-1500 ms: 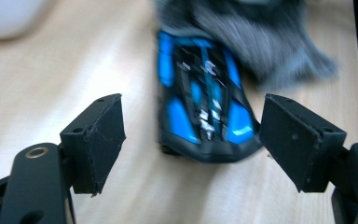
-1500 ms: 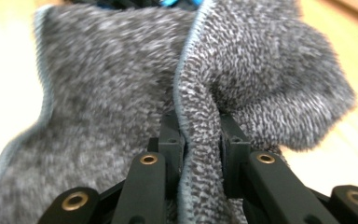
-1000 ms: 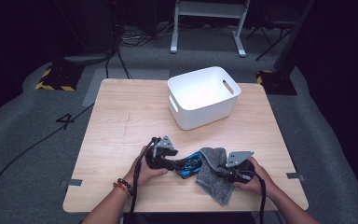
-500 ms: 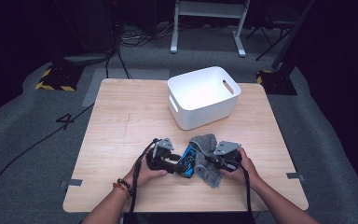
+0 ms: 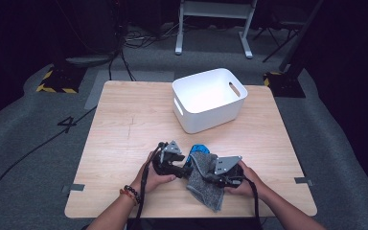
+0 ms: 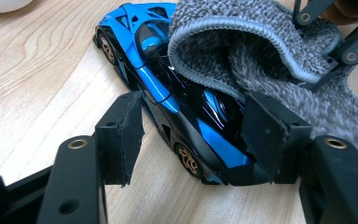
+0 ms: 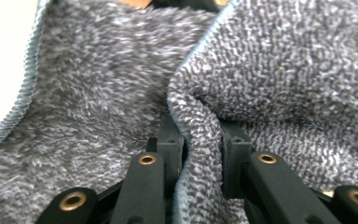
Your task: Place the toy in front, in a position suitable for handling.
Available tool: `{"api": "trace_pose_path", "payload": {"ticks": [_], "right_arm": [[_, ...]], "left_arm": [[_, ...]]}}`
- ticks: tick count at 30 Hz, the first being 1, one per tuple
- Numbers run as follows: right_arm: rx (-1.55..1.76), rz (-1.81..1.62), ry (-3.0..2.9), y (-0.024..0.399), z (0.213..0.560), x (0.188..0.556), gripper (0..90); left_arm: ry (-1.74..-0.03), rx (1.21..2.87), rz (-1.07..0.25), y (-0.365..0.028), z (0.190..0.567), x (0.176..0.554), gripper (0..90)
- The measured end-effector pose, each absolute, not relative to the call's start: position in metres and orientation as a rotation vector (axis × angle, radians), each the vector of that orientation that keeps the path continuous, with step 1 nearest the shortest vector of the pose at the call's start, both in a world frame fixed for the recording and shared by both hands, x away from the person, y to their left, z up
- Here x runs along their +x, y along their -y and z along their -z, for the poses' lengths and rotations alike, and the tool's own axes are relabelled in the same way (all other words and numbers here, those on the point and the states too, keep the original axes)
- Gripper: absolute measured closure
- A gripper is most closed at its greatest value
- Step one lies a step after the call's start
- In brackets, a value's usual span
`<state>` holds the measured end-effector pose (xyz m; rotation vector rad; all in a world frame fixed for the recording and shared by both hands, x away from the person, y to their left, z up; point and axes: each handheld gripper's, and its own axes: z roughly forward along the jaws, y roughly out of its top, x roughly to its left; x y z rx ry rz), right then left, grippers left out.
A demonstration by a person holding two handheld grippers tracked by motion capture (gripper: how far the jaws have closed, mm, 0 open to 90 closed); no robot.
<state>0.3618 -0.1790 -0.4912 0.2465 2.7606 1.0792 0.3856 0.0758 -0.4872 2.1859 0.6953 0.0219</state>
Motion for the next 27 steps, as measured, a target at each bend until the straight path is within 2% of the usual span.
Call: {"api": "trace_pose_path", "payload": {"ticks": [4,15,27], "right_arm": [[0.322,-1.068,-2.708,0.186,0.492,0.373,76.1],[0.420,-1.037,-2.600,0.195,0.494,0.402,76.5],[0.722,-0.959,-2.474,0.204,0.494,0.455,75.8]], "left_arm": [[-0.695,2.196,-0.057,-0.073,0.487,0.386,42.1],[-0.689,2.200,-0.024,-0.074,0.487,0.389,42.4],[-0.687,2.198,0.002,-0.075,0.488,0.390,42.0]]}}
